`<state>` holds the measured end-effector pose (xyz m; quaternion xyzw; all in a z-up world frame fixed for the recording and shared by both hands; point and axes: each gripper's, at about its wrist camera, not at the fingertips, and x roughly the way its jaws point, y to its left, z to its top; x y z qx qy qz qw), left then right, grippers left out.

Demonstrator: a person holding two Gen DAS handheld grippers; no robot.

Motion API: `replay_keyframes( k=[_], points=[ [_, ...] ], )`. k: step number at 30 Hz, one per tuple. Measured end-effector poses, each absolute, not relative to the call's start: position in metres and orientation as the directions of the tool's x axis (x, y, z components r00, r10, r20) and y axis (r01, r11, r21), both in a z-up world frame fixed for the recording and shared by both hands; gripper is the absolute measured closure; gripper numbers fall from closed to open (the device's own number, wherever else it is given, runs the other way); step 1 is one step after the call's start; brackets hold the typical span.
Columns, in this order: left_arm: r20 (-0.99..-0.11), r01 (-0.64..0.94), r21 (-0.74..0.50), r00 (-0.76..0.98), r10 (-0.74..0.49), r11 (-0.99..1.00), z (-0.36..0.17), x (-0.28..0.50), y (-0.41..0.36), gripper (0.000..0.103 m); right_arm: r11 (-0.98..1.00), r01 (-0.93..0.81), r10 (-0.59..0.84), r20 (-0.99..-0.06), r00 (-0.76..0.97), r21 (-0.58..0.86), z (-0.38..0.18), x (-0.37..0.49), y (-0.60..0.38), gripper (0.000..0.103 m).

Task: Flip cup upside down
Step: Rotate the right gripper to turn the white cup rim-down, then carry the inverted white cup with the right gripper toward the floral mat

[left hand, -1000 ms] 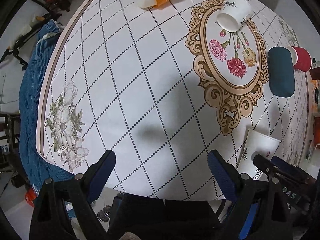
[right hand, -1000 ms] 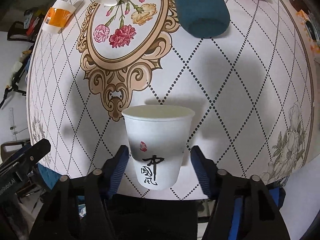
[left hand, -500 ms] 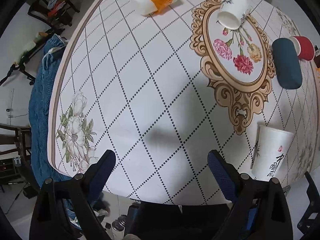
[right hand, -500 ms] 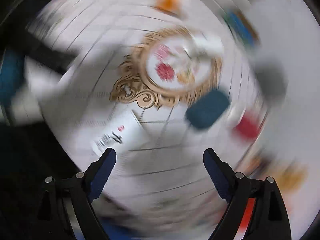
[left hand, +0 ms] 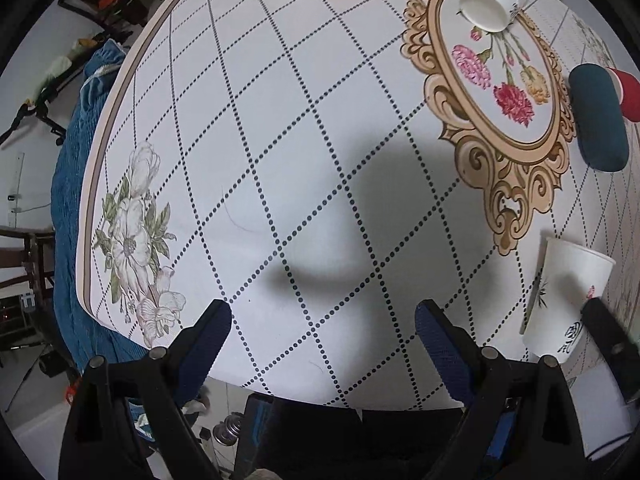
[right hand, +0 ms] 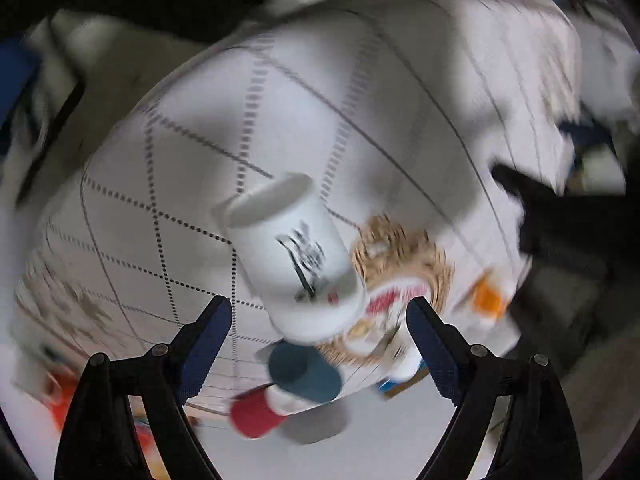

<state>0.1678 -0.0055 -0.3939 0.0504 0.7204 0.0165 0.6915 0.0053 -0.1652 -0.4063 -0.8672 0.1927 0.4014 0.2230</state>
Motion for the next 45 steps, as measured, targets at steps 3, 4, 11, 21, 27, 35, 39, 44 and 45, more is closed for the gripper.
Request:
replay_keyframes(
  k=[3,4,11,21,27,35,39,44,45],
  points=[
    [-0.994,0.039,0.097,-0.043,0.098,0.995,-0.398,0.168,-0.004,0.009,-0.888,-0.424,-0.123,-0.794,0.596,-0.180,-0.420,0.004,-0.172,0.012],
    [-0.994,0.035,0.096,-0.046,0.098,0.995,-0.399,0.169,-0.003,0.009,-0.898,-0.406,-0.119,-0.798,0.591,-0.167,-0.424,0.003,-0.174,0.012],
    [-0.993,0.002,0.096,-0.062,0.096,0.995,-0.410,0.166,0.004,0.009,-0.952,-0.289,-0.090,-0.819,0.567,-0.096,-0.441,0.004,-0.186,0.012],
    [-0.992,-0.016,0.102,-0.070,0.101,0.995,-0.412,0.171,0.013,0.009,-0.956,-0.280,-0.090,-0.819,0.567,-0.088,-0.457,0.022,-0.187,0.034],
    [-0.992,-0.023,0.103,-0.071,0.101,0.994,-0.411,0.173,0.013,0.009,-0.935,-0.337,-0.102,-0.820,0.564,-0.115,-0.462,0.037,-0.176,0.040],
    [-0.993,-0.028,0.103,-0.060,0.101,0.994,-0.409,0.174,0.017,0.009,-0.877,-0.458,-0.153,-0.822,0.549,-0.143,-0.456,0.062,-0.154,0.040],
    [-0.993,-0.034,0.106,-0.054,0.104,0.994,-0.404,0.176,0.020,0.009,-0.788,-0.601,-0.240,-0.833,0.498,-0.132,-0.452,0.080,-0.136,0.040],
    [-0.993,-0.048,0.109,-0.045,0.107,0.993,-0.398,0.178,0.026,0.009,-0.622,-0.775,-0.346,-0.850,0.397,-0.109,-0.447,0.112,-0.116,0.040],
    [-0.993,-0.050,0.110,-0.043,0.108,0.993,-0.396,0.178,0.027,0.009,-0.588,-0.801,-0.360,-0.851,0.382,-0.110,-0.448,0.117,-0.114,0.040]
  ],
)
